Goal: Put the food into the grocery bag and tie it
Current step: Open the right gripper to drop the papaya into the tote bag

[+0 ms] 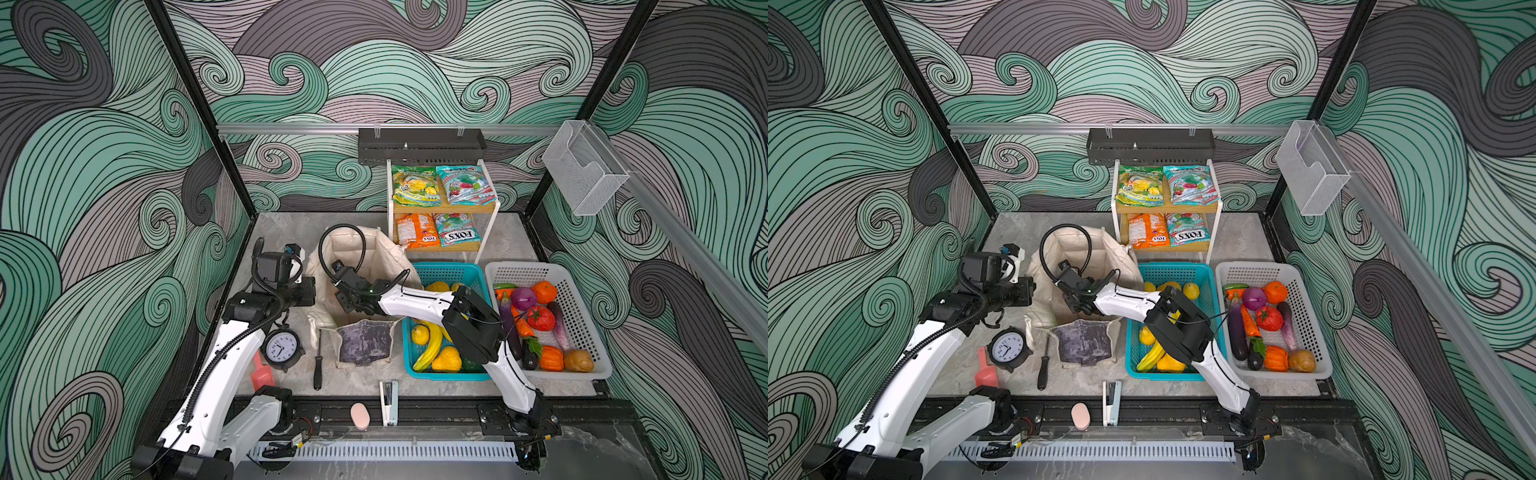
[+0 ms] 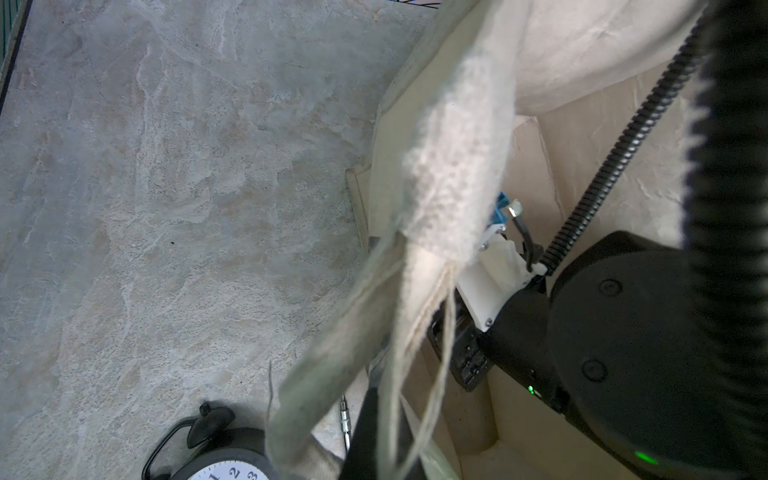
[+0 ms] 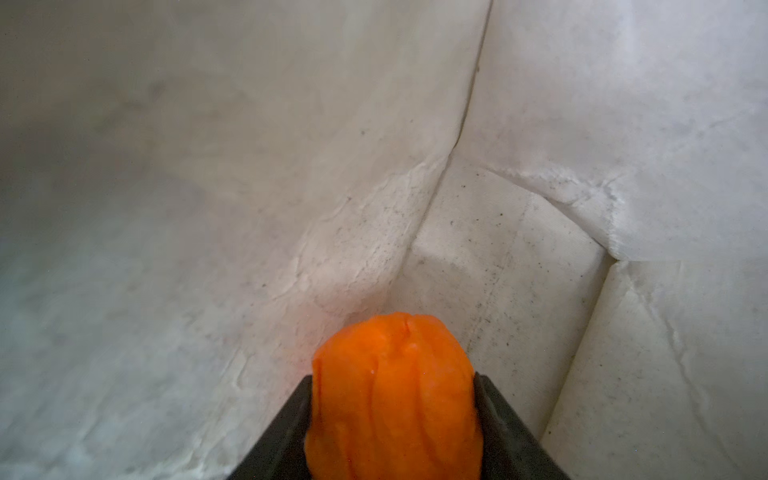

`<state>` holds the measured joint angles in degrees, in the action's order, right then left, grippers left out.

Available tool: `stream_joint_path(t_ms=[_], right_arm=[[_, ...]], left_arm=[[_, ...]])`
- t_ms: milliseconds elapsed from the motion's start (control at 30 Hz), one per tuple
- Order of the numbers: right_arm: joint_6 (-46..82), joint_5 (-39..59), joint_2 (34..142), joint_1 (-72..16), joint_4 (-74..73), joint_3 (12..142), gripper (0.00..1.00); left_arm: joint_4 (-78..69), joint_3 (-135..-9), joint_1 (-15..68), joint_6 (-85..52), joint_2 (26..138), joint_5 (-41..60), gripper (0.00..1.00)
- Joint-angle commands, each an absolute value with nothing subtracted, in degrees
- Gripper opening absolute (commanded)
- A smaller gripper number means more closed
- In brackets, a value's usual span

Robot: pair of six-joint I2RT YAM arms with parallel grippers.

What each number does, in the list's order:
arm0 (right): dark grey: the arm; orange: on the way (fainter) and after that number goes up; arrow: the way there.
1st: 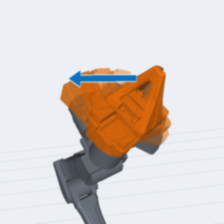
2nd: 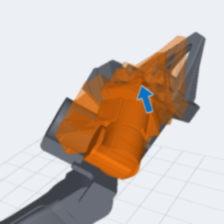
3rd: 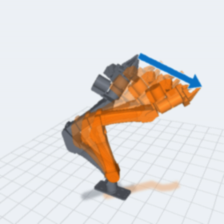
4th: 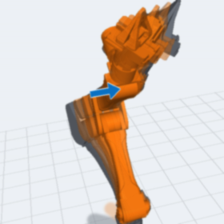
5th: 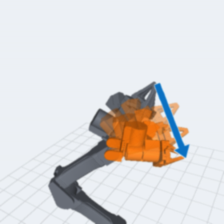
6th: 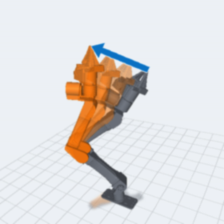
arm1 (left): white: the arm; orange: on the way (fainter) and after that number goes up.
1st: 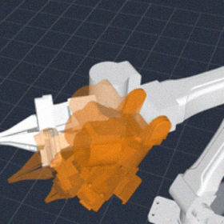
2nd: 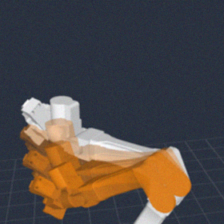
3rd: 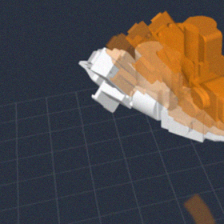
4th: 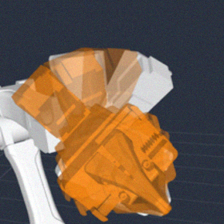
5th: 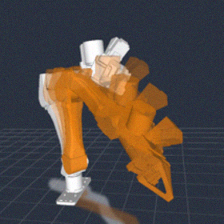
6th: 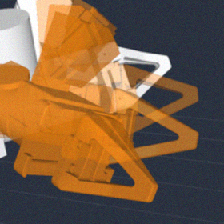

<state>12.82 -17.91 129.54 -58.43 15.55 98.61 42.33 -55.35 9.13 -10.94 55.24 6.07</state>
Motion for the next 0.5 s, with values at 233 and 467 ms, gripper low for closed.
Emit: stream_joint_path(t_ms=[233, 467], right_arm=[[16.3, -17.6, 135.6, -57.1, 18.6, 100.6, 0.63], [14.4, -17.9, 130.5, -57.3, 20.3, 100.2, 0.86]], left_arm=[[41.7, -55.5, 8.9, -10.6, 54.3, 7.1, 0.0], [41.9, -55.5, 8.9, -10.6, 54.8, 6.7, 0.0]])
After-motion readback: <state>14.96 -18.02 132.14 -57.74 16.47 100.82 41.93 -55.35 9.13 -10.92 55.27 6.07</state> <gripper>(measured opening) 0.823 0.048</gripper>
